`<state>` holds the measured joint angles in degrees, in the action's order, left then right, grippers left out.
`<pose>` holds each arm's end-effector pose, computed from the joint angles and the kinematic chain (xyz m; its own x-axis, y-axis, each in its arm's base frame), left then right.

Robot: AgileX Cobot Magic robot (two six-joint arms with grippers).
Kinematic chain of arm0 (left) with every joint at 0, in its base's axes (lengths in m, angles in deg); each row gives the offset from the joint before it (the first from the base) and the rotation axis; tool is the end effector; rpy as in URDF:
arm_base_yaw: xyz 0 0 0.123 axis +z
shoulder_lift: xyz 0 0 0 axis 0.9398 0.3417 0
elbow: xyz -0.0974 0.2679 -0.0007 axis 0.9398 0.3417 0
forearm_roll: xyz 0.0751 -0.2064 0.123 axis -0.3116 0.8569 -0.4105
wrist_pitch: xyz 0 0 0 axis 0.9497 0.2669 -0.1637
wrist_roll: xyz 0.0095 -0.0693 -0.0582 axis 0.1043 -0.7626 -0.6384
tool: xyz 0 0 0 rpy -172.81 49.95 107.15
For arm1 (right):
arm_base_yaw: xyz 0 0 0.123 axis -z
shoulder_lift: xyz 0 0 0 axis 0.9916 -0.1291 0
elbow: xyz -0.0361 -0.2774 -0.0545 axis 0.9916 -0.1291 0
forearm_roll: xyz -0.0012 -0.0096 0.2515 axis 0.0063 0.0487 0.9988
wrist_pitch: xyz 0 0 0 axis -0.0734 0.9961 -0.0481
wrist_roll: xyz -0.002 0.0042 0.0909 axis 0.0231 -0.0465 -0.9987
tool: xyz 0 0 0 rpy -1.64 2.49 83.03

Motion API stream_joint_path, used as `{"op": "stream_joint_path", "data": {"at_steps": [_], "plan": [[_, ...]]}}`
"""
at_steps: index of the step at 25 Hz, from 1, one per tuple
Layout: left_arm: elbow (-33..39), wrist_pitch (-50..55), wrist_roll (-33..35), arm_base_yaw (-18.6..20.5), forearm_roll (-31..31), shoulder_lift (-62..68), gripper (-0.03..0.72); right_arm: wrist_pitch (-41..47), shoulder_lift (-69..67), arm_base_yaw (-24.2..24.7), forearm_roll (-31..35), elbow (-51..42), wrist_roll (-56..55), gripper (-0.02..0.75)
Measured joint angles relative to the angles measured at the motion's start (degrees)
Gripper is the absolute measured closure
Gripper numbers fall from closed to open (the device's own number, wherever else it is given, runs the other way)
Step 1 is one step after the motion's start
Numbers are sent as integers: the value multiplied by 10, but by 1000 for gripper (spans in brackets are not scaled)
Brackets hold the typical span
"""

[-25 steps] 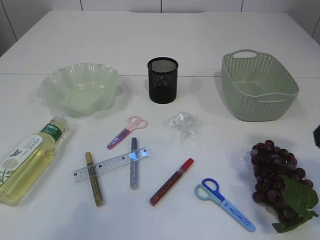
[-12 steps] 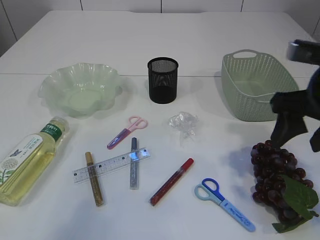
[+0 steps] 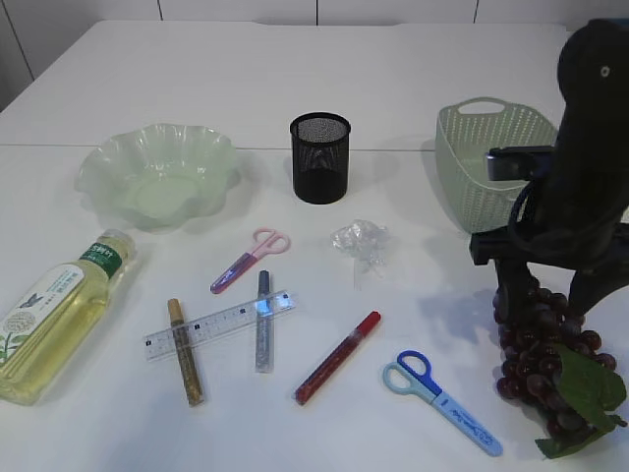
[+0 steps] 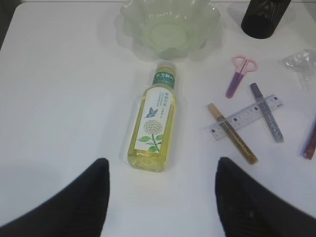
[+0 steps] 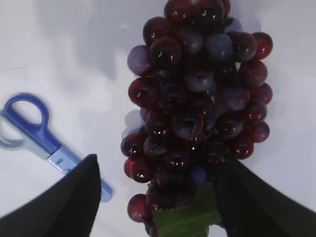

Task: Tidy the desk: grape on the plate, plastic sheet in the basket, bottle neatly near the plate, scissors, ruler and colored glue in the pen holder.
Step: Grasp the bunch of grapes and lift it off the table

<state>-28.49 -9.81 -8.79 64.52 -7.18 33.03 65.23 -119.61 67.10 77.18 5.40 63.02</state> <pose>0.0627 -0.0101 0.3303 -0.5845 -0.0195 -0.8112 0.0885 0.9922 -0.0876 0.3119 0.0845 0.2078 -1.0000 -0.0038 0.0046 -0.0039 0.9998 -0.0206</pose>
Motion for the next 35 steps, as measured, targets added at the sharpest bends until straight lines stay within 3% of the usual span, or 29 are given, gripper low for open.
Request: {"op": "stream_joint_path", "data": {"at_steps": [17, 35], "plan": [[0, 0, 0, 0, 0, 0, 200, -46, -82, 0, -46, 4, -1, 182], [0, 0, 0, 0, 0, 0, 200, -71, -128, 0, -50, 5, -6, 181]]}}
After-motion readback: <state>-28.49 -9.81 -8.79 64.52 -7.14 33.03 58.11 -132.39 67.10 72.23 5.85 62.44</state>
